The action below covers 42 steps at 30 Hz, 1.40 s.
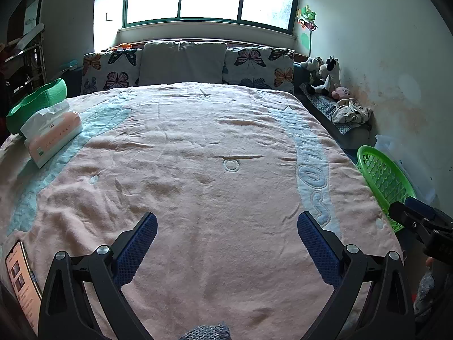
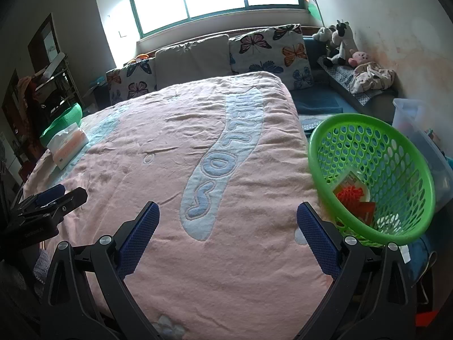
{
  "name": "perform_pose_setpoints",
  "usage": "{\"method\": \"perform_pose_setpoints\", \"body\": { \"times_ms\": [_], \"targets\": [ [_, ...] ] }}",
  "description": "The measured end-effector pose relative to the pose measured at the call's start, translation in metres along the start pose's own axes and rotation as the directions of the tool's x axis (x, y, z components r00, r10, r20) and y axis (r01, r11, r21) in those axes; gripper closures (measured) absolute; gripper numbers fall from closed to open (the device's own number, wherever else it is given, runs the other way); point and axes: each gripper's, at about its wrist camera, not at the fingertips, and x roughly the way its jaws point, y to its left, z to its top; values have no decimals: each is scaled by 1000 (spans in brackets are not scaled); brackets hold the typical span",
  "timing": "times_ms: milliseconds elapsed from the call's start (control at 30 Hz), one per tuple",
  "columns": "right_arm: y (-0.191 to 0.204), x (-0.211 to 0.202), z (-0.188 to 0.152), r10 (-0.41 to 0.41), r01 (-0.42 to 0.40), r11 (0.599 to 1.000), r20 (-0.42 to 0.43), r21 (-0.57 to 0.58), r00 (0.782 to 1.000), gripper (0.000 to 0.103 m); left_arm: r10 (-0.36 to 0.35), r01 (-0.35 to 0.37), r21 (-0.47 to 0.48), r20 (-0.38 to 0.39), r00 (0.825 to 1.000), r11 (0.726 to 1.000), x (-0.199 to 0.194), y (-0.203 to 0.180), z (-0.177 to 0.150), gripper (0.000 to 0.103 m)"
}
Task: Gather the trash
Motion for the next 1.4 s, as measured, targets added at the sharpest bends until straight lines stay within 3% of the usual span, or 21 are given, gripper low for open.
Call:
{"method": "perform_pose_setpoints", "body": {
  "times_ms": [1400],
  "targets": [
    [6, 6, -5, 22, -22, 1000, -11, -5, 1000, 6, 13, -13, 14, 2, 1000, 1000, 1, -6, -4, 7]
  ]
}}
